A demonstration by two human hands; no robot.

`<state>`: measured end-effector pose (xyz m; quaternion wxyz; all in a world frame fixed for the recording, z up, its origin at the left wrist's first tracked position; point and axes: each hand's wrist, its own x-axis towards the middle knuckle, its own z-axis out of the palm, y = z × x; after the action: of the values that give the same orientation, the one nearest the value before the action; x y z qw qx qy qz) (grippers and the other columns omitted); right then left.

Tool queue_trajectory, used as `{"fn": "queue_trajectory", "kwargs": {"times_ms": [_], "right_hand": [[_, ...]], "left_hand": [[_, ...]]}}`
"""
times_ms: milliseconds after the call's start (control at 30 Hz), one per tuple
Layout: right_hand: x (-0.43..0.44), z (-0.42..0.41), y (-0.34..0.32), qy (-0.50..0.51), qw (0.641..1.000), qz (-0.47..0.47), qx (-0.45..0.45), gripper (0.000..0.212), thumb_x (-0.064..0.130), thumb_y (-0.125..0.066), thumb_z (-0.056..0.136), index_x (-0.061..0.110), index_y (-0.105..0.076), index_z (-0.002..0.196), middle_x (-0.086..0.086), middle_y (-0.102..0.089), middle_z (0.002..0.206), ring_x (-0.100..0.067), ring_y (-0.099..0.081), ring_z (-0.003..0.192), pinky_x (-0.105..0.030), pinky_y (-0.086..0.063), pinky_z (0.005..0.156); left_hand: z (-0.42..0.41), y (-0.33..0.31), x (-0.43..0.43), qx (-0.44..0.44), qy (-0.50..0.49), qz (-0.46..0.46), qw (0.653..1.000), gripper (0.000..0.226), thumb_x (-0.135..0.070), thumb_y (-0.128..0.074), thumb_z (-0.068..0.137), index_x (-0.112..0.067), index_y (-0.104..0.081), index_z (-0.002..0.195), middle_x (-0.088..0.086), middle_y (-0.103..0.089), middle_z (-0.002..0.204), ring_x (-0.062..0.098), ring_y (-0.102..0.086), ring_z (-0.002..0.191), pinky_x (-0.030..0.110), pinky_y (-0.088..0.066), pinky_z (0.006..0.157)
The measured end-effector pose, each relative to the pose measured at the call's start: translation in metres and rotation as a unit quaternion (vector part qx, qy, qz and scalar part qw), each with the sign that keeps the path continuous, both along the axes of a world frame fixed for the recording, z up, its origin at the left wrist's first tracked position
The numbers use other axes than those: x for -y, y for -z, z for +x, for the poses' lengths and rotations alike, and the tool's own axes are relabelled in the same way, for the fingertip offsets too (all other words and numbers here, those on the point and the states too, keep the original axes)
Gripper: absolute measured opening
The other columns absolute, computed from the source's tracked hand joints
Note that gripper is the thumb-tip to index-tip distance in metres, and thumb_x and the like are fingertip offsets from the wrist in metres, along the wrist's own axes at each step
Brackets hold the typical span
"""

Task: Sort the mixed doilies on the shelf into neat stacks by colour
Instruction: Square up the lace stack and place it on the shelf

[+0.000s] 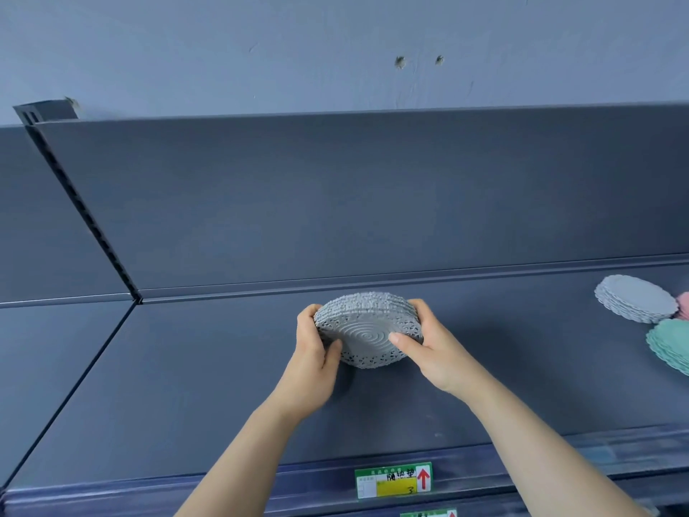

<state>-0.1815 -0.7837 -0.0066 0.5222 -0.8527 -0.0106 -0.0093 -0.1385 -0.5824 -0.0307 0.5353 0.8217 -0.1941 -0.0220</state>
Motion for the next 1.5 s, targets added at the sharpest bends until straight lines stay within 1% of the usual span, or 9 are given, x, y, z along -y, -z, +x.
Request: {"fn": "queue_trajectory", "kwargs": {"times_ms": [400, 533, 667, 767, 933, 1100, 1233, 1400, 1500], "right_hand": [[0.005, 0.006, -0.005, 0.037, 0.999, 0.012, -0.02, 0.03, 0.027, -0.056, 0.092, 0.035, -0.045, 0.119, 0.019, -0.062, 0.112, -0.005, -0.06, 0.104, -0.033, -0.046, 0.097], [0.012, 0.019, -0.004, 0.073, 0.992, 0.079, -0.065, 0.033, 0.023, -0.065, 0.086, 0.023, -0.052, 0.116, 0.009, -0.065, 0.113, -0.01, -0.062, 0.105, -0.041, -0.048, 0.099], [0.012, 0.026, 0.015, 0.096, 0.987, -0.008, -0.128, 0.025, 0.028, -0.067, 0.082, 0.015, -0.059, 0.101, -0.002, -0.068, 0.104, -0.021, -0.065, 0.097, -0.042, -0.051, 0.092], [0.009, 0.029, 0.023, 0.108, 0.985, -0.052, -0.122, 0.026, 0.027, -0.066, 0.081, 0.007, -0.059, 0.097, -0.011, -0.066, 0.102, -0.022, -0.063, 0.086, -0.034, -0.048, 0.077], [0.005, 0.029, 0.025, 0.119, 0.981, -0.113, -0.108, 0.03, 0.027, -0.065, 0.081, 0.015, -0.059, 0.108, -0.003, -0.062, 0.114, -0.022, -0.058, 0.105, -0.04, -0.049, 0.091], [0.006, 0.025, 0.026, 0.129, 0.978, -0.123, -0.111, 0.064, 0.028, -0.065, 0.086, 0.017, -0.036, 0.142, -0.005, -0.035, 0.143, -0.021, -0.042, 0.128, -0.027, -0.035, 0.095], [0.008, 0.027, 0.027, 0.128, 0.977, -0.146, -0.091, 0.054, 0.027, -0.067, 0.083, 0.013, -0.048, 0.132, -0.004, -0.05, 0.132, -0.02, -0.048, 0.12, -0.027, -0.037, 0.093], [0.009, 0.026, 0.028, 0.134, 0.97, -0.189, -0.069, 0.02, 0.024, -0.064, 0.085, 0.025, -0.044, 0.085, 0.014, -0.034, 0.078, -0.017, -0.033, 0.084, -0.018, -0.027, 0.058], [0.008, 0.026, 0.028, 0.123, 0.967, -0.213, -0.071, 0.016, 0.024, -0.06, 0.089, 0.016, -0.048, 0.094, 0.003, -0.047, 0.088, -0.022, -0.044, 0.088, -0.018, -0.035, 0.061]], "left_hand": [[0.004, -0.009, 0.002, -0.001, -0.018, 0.005, 1.0, 0.035, -0.01, -0.046, 0.096, -0.026, -0.026, 0.121, -0.011, -0.053, 0.113, -0.01, -0.052, 0.097, 0.004, -0.042, 0.079], [0.014, -0.015, 0.003, -0.088, -0.087, -0.05, 0.991, 0.036, -0.024, -0.062, 0.09, -0.017, -0.042, 0.12, -0.003, -0.062, 0.109, 0.01, -0.063, 0.092, 0.024, -0.053, 0.077], [0.02, -0.002, 0.006, -0.16, -0.117, 0.007, 0.98, 0.031, -0.026, -0.066, 0.086, -0.012, -0.054, 0.111, 0.002, -0.063, 0.106, 0.019, -0.065, 0.088, 0.029, -0.056, 0.064], [0.022, 0.007, 0.008, -0.145, -0.133, 0.043, 0.979, 0.026, -0.027, -0.069, 0.084, -0.015, -0.058, 0.103, -0.005, -0.063, 0.095, 0.021, -0.065, 0.088, 0.04, -0.057, 0.077], [0.02, 0.009, 0.008, -0.088, -0.124, 0.109, 0.982, 0.017, -0.028, -0.067, 0.084, -0.014, -0.069, 0.095, -0.005, -0.07, 0.085, 0.016, -0.065, 0.079, 0.026, -0.05, 0.068], [0.019, 0.011, 0.011, -0.067, -0.116, 0.123, 0.983, 0.015, -0.028, -0.064, 0.086, -0.013, -0.066, 0.087, -0.009, -0.062, 0.069, 0.007, -0.054, 0.059, 0.012, -0.035, 0.049], [0.02, 0.012, 0.009, -0.064, -0.125, 0.143, 0.98, 0.027, -0.03, -0.061, 0.087, -0.004, -0.064, 0.084, 0.007, -0.063, 0.07, 0.02, -0.051, 0.06, 0.029, -0.044, 0.059], [0.016, 0.012, 0.007, -0.052, -0.144, 0.115, 0.982, 0.006, -0.022, -0.065, 0.084, -0.018, -0.066, 0.079, 0.009, -0.072, 0.085, 0.026, -0.066, 0.085, 0.036, -0.052, 0.078], [0.014, 0.013, 0.008, -0.037, -0.145, 0.124, 0.981, 0.006, -0.022, -0.065, 0.084, -0.018, -0.07, 0.085, 0.009, -0.072, 0.085, 0.026, -0.065, 0.085, 0.03, -0.052, 0.074]]}}
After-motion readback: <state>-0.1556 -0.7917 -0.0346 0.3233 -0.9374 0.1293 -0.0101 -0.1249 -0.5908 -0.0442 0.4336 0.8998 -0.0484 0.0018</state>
